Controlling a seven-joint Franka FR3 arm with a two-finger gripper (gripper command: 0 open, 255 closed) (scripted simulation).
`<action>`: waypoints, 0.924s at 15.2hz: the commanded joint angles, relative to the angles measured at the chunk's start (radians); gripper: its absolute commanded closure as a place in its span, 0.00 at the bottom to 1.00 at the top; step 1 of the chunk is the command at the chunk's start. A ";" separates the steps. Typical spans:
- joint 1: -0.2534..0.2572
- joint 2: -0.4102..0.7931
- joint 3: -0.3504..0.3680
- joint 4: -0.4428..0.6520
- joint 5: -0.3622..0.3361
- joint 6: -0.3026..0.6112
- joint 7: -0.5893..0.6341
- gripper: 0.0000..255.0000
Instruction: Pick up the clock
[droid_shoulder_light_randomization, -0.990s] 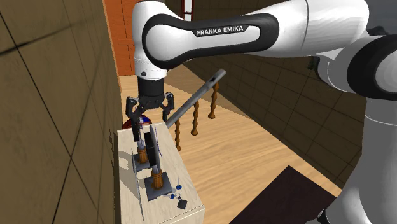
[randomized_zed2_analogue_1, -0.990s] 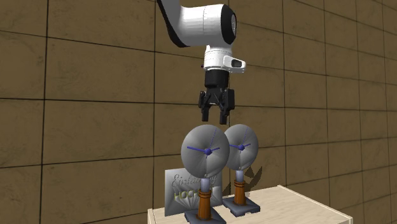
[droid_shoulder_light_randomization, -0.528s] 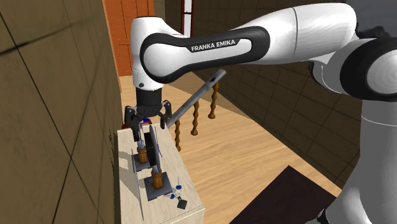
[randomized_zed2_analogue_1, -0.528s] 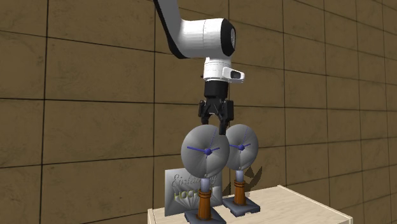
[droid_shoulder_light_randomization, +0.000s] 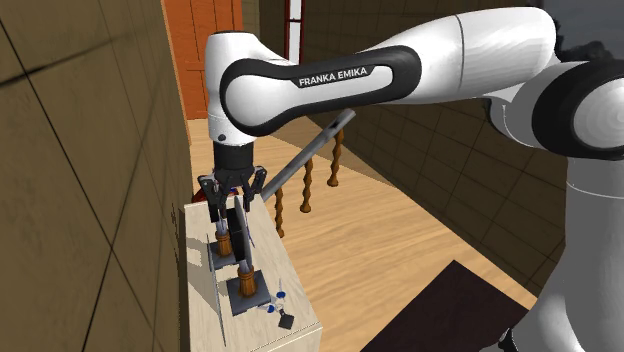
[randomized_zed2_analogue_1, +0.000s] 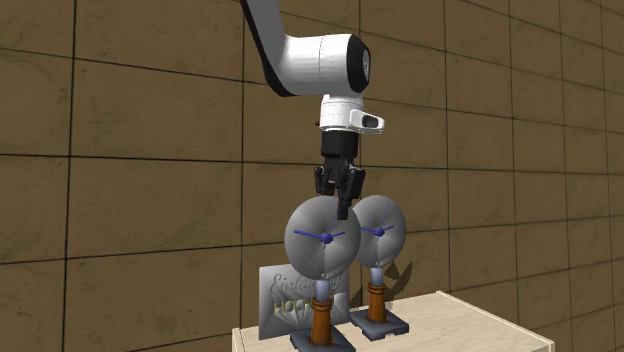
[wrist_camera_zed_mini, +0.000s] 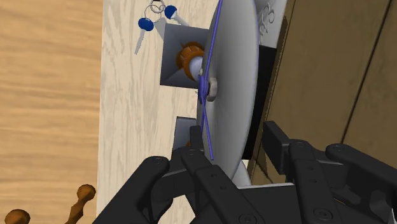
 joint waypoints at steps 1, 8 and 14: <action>0.001 0.001 0.000 -0.001 0.000 0.000 0.000 1.00; 0.001 -0.004 0.002 0.046 0.003 -0.050 -0.002 1.00; 0.009 -0.003 0.004 0.129 0.003 -0.132 0.000 1.00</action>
